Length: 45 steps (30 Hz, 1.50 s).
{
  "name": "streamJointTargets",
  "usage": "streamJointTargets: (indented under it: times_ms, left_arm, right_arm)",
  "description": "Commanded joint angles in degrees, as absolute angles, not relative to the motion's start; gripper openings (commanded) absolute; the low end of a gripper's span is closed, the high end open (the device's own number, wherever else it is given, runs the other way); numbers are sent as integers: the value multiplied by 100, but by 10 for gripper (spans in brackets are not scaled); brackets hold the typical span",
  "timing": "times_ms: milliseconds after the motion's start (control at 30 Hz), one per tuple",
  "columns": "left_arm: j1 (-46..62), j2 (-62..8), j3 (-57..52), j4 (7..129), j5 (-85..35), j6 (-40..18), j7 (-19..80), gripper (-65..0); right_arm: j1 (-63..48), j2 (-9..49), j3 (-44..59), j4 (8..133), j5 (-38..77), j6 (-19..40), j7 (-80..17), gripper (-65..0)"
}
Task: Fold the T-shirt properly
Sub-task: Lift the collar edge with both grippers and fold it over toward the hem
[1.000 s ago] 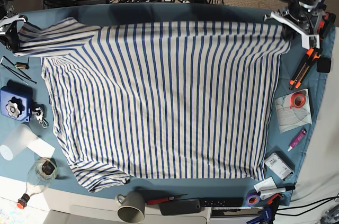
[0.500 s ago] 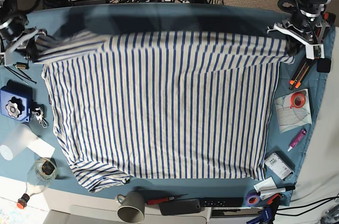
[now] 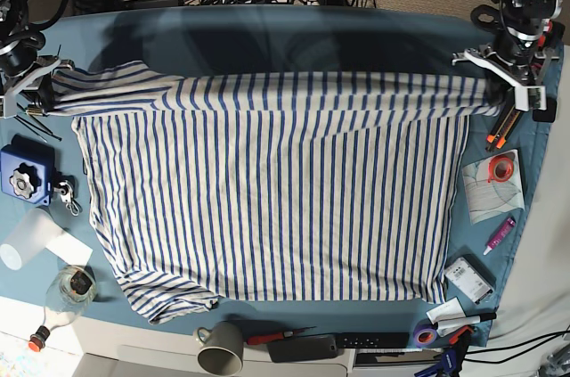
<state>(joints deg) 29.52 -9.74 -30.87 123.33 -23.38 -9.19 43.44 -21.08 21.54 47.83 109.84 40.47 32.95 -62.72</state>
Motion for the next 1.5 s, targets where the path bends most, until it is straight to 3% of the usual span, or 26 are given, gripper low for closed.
streamJointTargets:
  times_ms: [0, 267, 700, 1133, 1467]
  left_arm:
    - [2926, -1037, -3026, 12411, -2296, -934, 4191, -650]
    - [2696, -1033, -2556, 12409, -2056, -884, 4191, -650]
    - [2440, -1057, -2526, 12355, -1769, -886, 3894, -650]
    - [1704, -1494, -2523, 11122, -1820, -888, 3802, -650]
    - [1026, -1494, -2482, 11032, -1824, -891, 3774, -650]
  right_arm:
    - [-2078, 2274, 4831, 11052, 4045, 3247, -6055, -650]
    - [-1848, 2322, 4829, 10934, 3785, 3249, -5905, -650]
    - [-1133, 3083, 4751, 9454, 4088, 3258, -5940, -650]
    - [-471, 3127, 3479, 9397, 3426, 3317, -5732, -650]
    - [-60, 3085, 2891, 9356, 2921, 3310, -5369, -650]
